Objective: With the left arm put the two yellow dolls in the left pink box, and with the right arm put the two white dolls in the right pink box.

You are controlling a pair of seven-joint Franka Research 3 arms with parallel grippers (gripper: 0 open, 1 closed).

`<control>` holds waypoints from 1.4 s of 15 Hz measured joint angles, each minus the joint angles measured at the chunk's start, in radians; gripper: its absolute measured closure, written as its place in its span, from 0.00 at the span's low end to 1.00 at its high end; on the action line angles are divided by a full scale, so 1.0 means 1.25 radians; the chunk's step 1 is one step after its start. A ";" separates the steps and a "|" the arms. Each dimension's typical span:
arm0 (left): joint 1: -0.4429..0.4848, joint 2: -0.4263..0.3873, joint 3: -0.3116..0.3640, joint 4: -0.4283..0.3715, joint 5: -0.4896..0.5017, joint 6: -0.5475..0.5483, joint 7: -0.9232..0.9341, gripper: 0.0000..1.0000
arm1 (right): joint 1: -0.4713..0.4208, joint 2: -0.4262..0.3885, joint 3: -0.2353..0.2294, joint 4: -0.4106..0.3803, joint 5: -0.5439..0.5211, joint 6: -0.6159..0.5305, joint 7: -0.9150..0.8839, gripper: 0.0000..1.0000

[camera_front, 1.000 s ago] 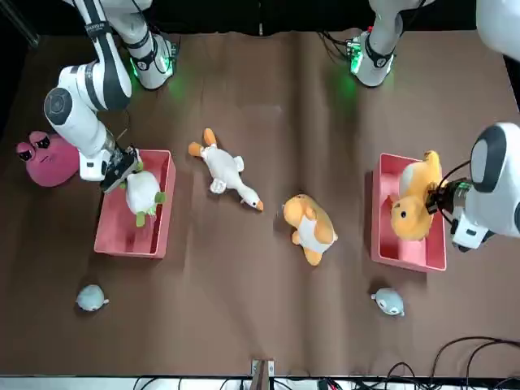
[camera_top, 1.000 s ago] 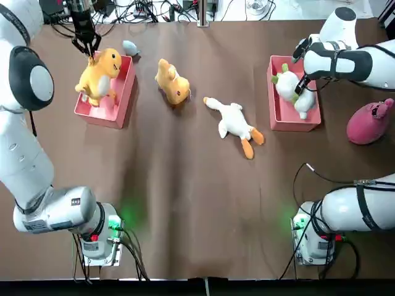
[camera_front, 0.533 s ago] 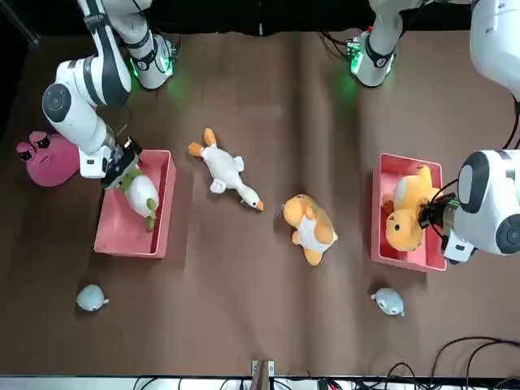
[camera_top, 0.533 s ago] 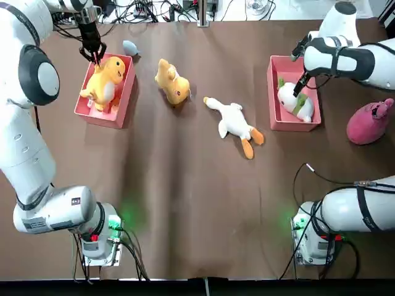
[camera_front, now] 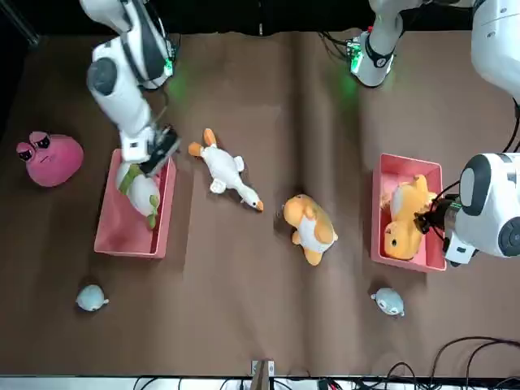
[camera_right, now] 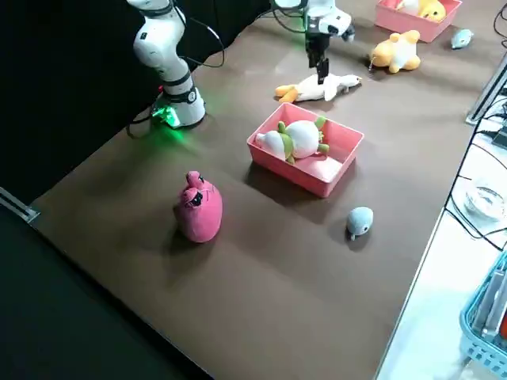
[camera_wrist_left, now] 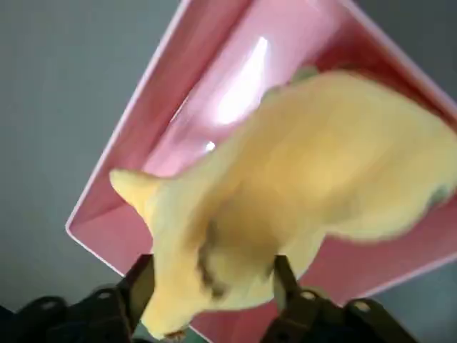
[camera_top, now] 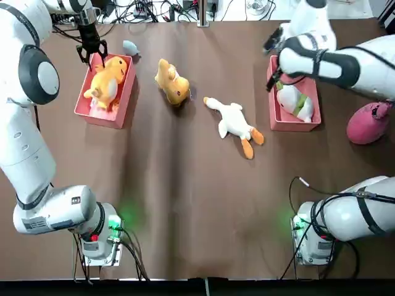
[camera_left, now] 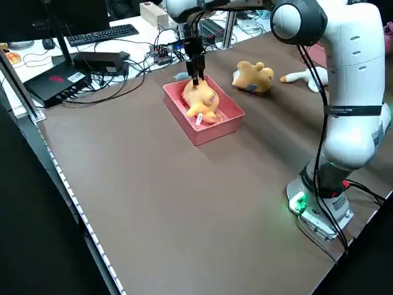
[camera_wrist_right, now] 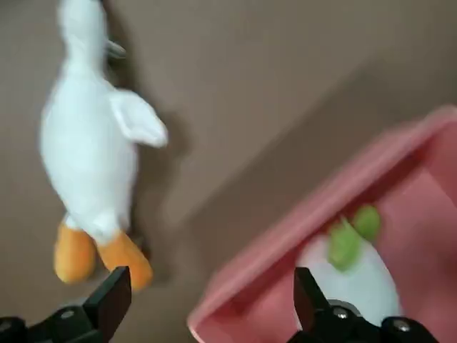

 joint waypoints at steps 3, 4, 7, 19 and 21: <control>-0.003 -0.009 -0.029 0.007 0.000 0.000 0.014 0.05 | 0.101 0.052 0.002 -0.003 0.015 0.089 0.015 0.00; -0.002 -0.014 -0.047 0.008 0.000 0.000 0.014 0.01 | 0.129 0.079 0.002 -0.004 0.022 0.121 0.018 0.00; -0.002 -0.029 -0.105 0.009 0.000 -0.001 0.012 0.01 | 0.197 0.177 0.002 -0.006 0.028 0.234 0.021 0.00; -0.131 0.033 -0.191 -0.002 -0.111 0.224 -0.412 0.01 | 0.273 0.304 0.000 -0.013 0.041 0.376 0.077 0.11; -0.159 0.062 -0.191 -0.005 -0.112 0.268 -0.454 0.01 | 0.273 0.310 -0.003 -0.013 0.041 0.383 0.078 0.33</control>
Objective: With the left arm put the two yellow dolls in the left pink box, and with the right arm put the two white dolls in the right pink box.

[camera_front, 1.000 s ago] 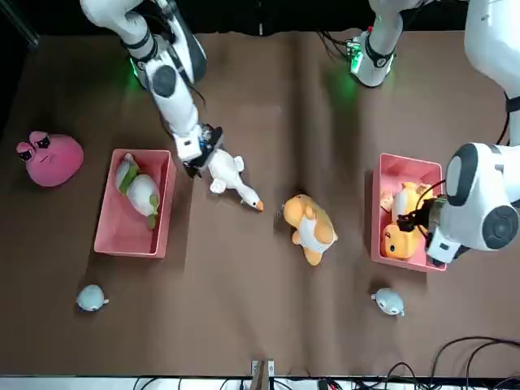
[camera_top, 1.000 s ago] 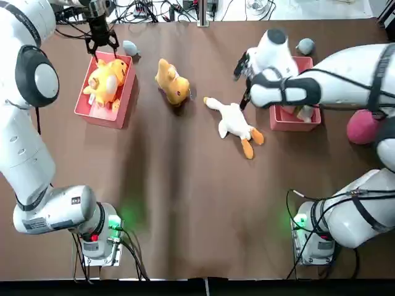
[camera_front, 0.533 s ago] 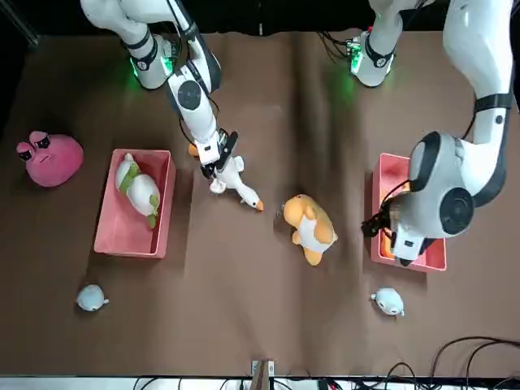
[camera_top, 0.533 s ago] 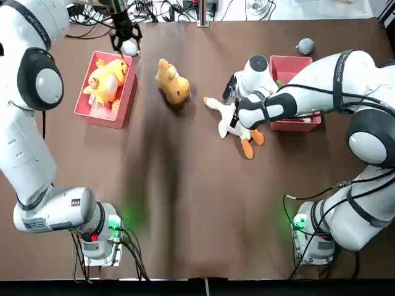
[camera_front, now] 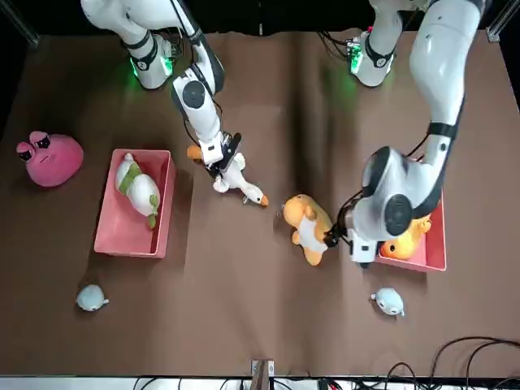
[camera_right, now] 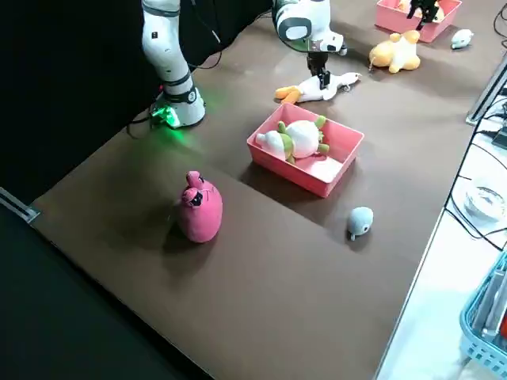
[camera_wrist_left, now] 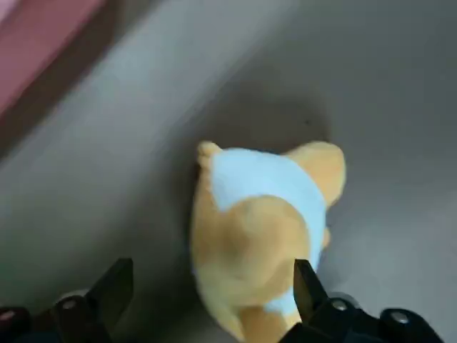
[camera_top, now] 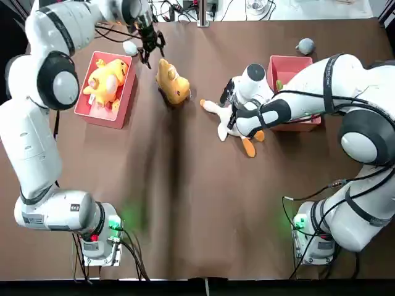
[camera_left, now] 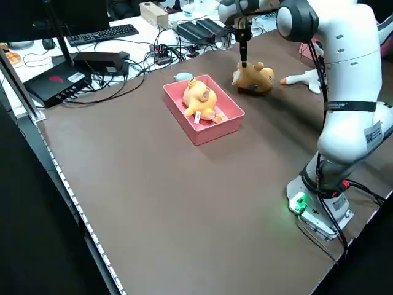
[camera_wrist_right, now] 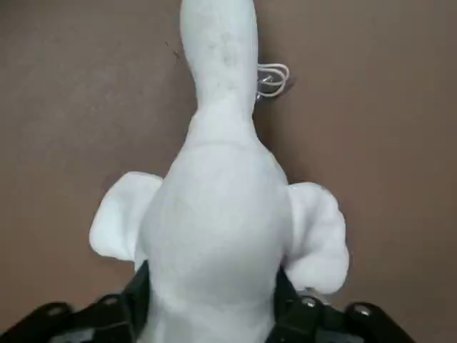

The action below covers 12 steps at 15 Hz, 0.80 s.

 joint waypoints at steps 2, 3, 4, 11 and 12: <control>-0.028 0.020 0.000 0.000 0.000 0.038 -0.047 0.01 | 0.000 -0.001 -0.002 0.001 0.000 0.000 0.002 0.50; -0.040 0.028 0.000 -0.001 0.000 0.052 -0.067 0.01 | 0.000 -0.002 -0.003 0.002 0.000 0.000 0.003 0.58; -0.051 0.036 0.000 -0.001 0.000 0.059 -0.078 0.01 | 0.000 -0.005 -0.003 0.002 0.001 0.000 0.004 0.66; -0.069 0.093 0.005 -0.016 0.000 0.135 -0.091 0.14 | -0.120 -0.154 -0.019 0.120 0.003 -0.393 0.006 0.72; -0.069 0.092 0.005 -0.016 0.000 0.137 -0.092 0.24 | -0.154 -0.172 -0.020 0.161 0.003 -0.464 0.003 0.72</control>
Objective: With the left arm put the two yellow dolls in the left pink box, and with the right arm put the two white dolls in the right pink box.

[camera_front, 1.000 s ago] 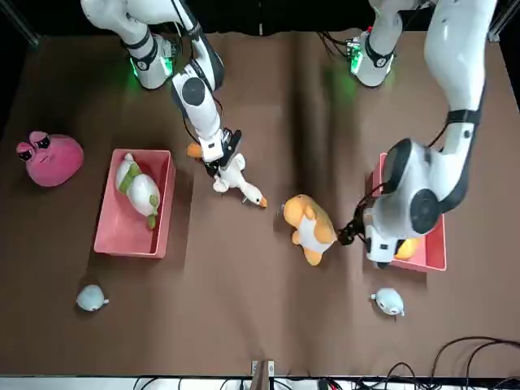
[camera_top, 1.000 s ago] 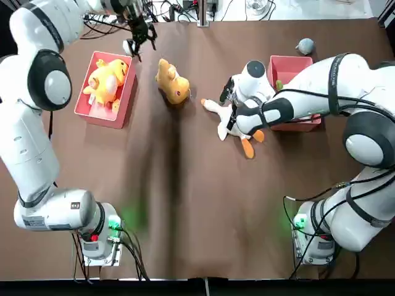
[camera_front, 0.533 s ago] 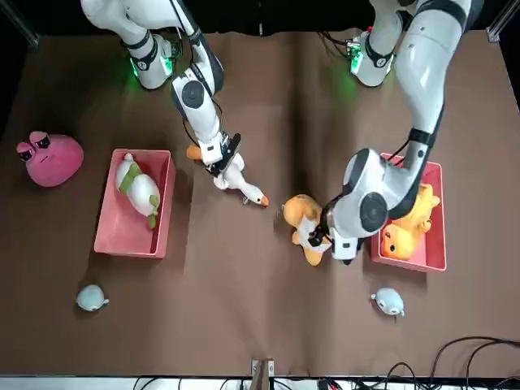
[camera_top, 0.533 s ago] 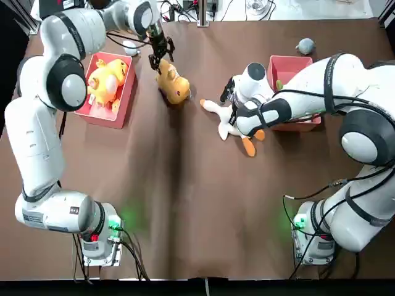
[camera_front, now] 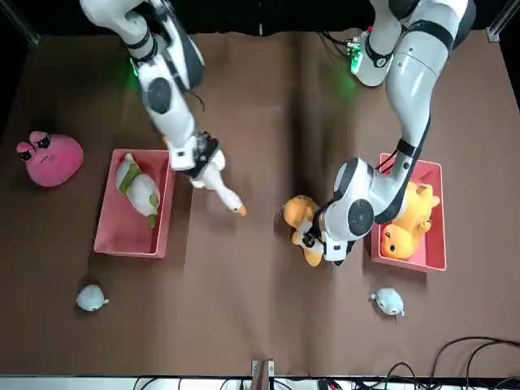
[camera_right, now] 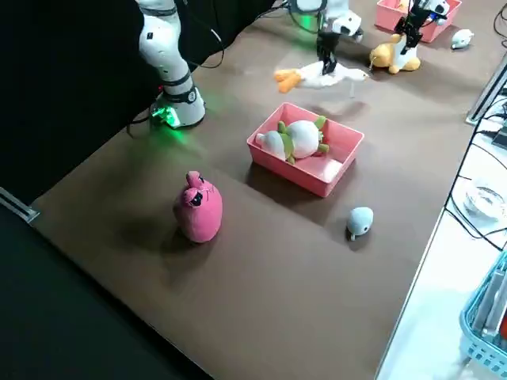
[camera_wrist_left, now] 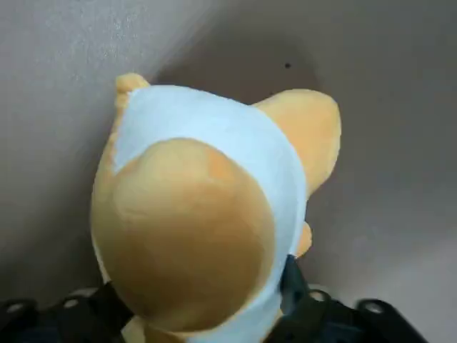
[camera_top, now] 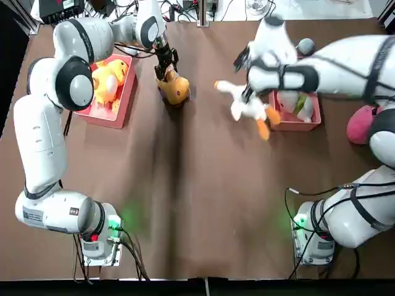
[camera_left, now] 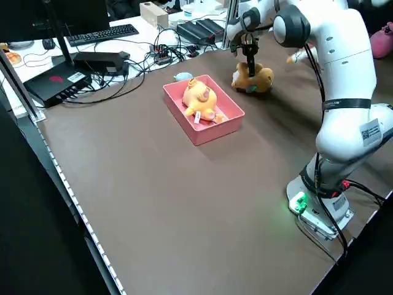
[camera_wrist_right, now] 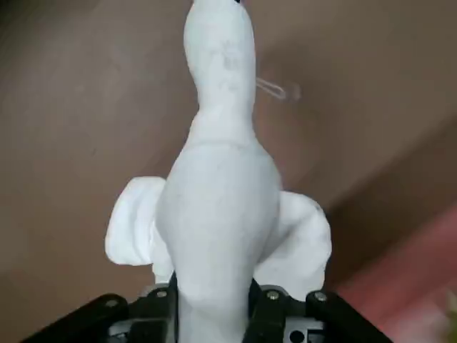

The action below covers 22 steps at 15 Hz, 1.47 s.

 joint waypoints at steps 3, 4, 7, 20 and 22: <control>0.002 -0.004 0.000 0.005 0.006 -0.008 0.001 0.51 | -0.114 -0.020 -0.003 0.074 0.000 -0.080 -0.086 0.72; 0.008 -0.008 0.000 0.010 0.017 -0.044 0.001 0.59 | -0.153 -0.018 -0.003 0.077 -0.001 -0.078 -0.139 0.72; 0.047 -0.034 -0.004 0.022 0.045 -0.210 0.039 0.81 | -0.254 0.000 -0.005 0.076 -0.001 -0.048 -0.299 0.72; 0.242 -0.233 0.001 0.012 0.051 -0.490 0.819 0.85 | -0.372 0.148 -0.003 0.039 0.001 0.206 -0.468 0.84; 0.280 -0.217 0.003 -0.003 0.052 -0.495 0.965 0.85 | -0.388 0.179 -0.003 0.020 0.001 0.283 -0.468 0.84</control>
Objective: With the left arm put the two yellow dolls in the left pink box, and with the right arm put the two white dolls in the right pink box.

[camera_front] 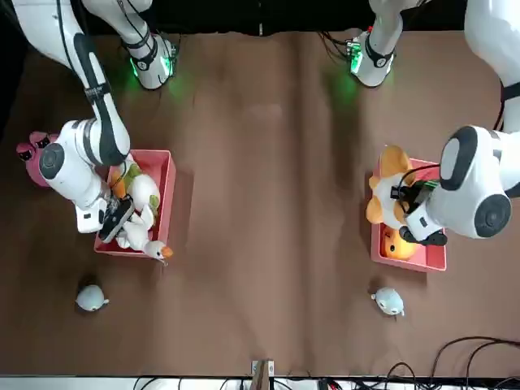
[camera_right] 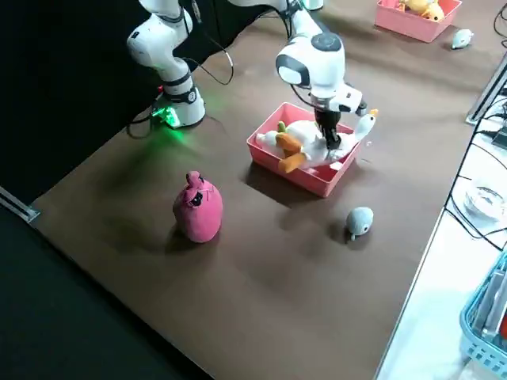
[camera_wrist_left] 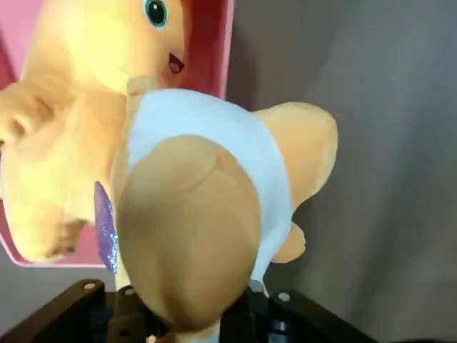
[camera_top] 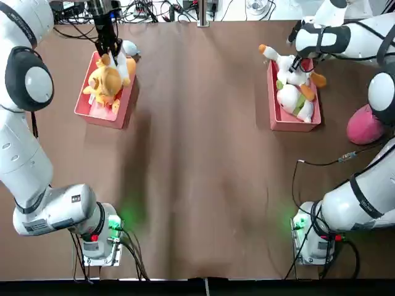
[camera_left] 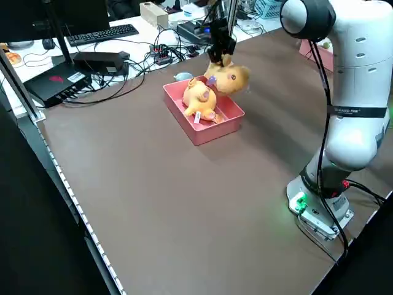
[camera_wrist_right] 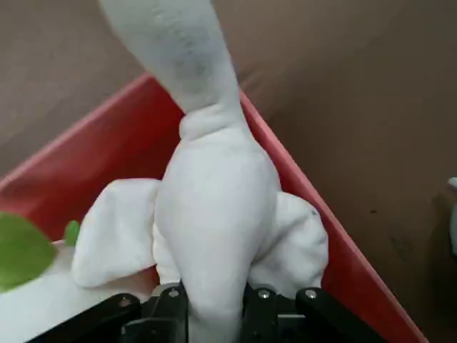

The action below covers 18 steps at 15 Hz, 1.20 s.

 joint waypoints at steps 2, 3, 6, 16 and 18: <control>0.017 0.015 0.000 -0.004 0.016 0.000 0.043 0.85 | -0.003 0.012 0.000 -0.013 0.000 0.036 0.000 0.84; 0.022 0.022 0.000 -0.006 0.022 0.001 0.050 0.86 | -0.003 0.017 0.000 -0.015 0.000 0.043 0.000 0.82; 0.034 0.043 0.001 -0.025 0.025 0.024 0.054 0.89 | -0.004 0.020 0.000 -0.014 0.000 0.046 0.000 0.54; 0.065 0.089 -0.003 -0.046 0.024 0.053 0.050 0.77 | -0.011 -0.137 -0.002 0.081 0.001 -0.198 0.132 0.00; 0.070 0.091 -0.003 -0.046 0.024 0.055 0.050 0.59 | -0.026 -0.164 -0.007 0.155 0.001 -0.330 0.196 0.00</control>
